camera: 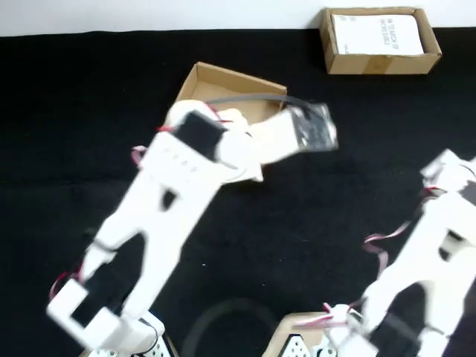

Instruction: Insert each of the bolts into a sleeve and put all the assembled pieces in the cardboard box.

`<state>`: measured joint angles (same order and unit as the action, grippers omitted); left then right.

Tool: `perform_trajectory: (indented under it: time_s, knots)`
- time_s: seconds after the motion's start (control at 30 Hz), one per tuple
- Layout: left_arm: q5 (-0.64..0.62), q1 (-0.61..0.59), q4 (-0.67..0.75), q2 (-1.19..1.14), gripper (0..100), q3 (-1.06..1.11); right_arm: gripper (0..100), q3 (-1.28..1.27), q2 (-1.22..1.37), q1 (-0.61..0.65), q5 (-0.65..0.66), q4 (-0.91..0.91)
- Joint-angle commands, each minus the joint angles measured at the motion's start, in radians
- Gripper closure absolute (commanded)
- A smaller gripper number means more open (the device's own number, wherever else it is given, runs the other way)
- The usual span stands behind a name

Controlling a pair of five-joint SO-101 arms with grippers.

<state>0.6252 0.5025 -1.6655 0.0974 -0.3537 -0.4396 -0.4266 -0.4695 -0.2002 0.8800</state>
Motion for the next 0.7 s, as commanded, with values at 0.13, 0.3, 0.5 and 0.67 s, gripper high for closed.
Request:
perform_trajectory:
  time_s: [0.13,0.3,0.5,0.67]
  knots:
    - [-0.292,-0.068,0.034,0.38,99,-0.027,99.1,0.007,-0.414,0.595,-0.003,0.186]
    - [-0.583,-0.13,0.112,0.661,99,0.065,99.1,0.007,-0.559,0.967,-0.006,0.272]
    - [-0.829,-0.13,0.341,0.921,99,0.364,99.1,-0.001,-0.628,1.11,-0.005,0.407]
    - [-1.013,-0.127,0.632,1.04,99,0.673,99.1,-0.145,-0.717,1.115,0.063,0.378]
